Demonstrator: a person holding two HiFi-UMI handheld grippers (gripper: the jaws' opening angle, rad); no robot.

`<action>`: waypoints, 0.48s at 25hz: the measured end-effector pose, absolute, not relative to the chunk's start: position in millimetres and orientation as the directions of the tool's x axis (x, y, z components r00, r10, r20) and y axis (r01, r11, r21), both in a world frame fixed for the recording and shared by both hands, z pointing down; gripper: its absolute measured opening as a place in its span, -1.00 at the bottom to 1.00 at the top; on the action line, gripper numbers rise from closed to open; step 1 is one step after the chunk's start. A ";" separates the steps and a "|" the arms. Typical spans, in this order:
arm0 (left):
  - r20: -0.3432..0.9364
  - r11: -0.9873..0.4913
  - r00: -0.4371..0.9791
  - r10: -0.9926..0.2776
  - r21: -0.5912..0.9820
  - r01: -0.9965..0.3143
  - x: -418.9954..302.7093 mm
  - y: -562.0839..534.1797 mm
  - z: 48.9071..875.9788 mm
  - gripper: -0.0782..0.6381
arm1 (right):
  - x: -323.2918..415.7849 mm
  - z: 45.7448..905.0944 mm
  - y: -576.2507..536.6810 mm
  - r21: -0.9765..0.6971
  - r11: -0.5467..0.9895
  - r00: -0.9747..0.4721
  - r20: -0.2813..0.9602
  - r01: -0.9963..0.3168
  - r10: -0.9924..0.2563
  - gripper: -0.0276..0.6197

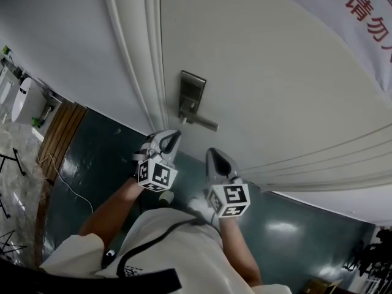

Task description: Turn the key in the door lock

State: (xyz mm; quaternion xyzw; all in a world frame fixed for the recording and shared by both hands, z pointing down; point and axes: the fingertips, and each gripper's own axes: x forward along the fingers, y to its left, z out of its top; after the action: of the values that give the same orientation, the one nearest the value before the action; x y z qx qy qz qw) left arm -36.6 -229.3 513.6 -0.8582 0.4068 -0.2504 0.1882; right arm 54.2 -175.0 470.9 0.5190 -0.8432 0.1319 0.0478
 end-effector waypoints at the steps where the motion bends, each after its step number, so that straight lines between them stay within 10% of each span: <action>1: 0.281 -0.593 0.539 -0.794 -0.555 -0.583 -35.5 -231.7 516.3 -0.70 | 53.5 471.0 -175.7 -0.171 0.431 -0.460 0.218 -0.886 -0.860 -0.89; 12: 0.287 -0.469 0.461 -0.840 -0.812 -0.349 -30.6 -262.2 536.2 -0.43 | 64.6 471.3 -185.2 -0.157 0.424 -0.450 0.223 -0.892 -0.865 -0.89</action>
State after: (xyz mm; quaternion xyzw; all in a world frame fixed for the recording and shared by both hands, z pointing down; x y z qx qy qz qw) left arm -30.6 -262.2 536.2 -0.7807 0.3805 -0.3534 0.3475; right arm 64.6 -185.2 471.3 0.5217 -0.8419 0.1267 0.0538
